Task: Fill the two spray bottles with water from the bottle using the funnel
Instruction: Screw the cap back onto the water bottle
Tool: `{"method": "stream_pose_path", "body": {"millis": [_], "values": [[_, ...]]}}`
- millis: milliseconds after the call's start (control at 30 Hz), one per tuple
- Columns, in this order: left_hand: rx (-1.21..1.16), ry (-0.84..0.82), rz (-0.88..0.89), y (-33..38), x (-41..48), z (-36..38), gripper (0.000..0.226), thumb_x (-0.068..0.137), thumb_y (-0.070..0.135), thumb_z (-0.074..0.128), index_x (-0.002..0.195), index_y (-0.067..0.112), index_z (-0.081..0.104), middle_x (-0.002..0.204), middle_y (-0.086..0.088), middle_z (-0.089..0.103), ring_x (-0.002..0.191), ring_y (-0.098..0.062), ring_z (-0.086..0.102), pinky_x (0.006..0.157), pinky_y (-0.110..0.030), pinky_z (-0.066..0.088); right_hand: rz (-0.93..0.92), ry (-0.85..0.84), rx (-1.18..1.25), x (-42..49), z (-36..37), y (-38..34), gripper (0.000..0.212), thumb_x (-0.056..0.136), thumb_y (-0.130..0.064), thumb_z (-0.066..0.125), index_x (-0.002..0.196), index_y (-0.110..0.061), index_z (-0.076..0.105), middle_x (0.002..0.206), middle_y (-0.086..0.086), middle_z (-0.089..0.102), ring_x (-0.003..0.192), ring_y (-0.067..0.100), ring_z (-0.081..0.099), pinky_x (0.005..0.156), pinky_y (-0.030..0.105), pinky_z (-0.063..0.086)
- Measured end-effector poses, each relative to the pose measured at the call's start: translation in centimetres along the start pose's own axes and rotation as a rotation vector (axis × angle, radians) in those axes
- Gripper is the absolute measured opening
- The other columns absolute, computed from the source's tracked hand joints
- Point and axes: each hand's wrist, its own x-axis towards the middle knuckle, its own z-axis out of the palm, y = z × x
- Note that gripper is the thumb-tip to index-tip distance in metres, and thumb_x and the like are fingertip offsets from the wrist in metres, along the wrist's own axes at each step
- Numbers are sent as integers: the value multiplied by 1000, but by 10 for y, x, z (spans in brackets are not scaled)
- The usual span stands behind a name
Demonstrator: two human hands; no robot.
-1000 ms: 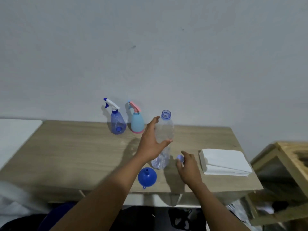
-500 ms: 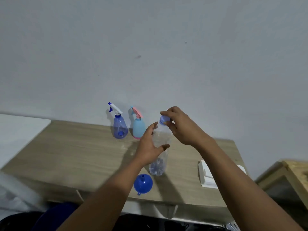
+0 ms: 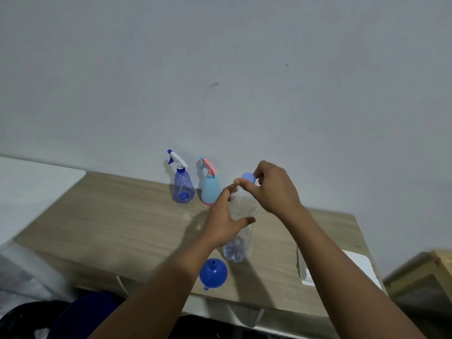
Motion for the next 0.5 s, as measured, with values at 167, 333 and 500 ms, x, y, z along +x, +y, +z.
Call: {"method": "stream_pose_path", "body": {"millis": [167,333,500], "values": [[-7,-27,-6,3,2,1,94,72,35,85,147,36,28,148,13,41,134,-9,41,103,-29,41,-135,-170,318,-2,-3,7,48,95,-41,62,140,-26,54,134,-13,60,114,1,58,94,27,54],[11,-7,-17,-2,3,4,94,67,38,88,143,36,33,142,15,46,124,-5,42,96,-24,41,-55,-3,481,-6,5,8,28,84,-23,79,111,-18,74,103,-10,71,94,1,66,86,21,56],[90,38,-41,0,2,14,99,62,49,88,142,35,33,141,12,49,128,-10,47,98,-25,41,1,251,457,-8,26,0,28,73,-32,87,96,-21,75,84,-7,59,75,3,58,67,13,47]]}}
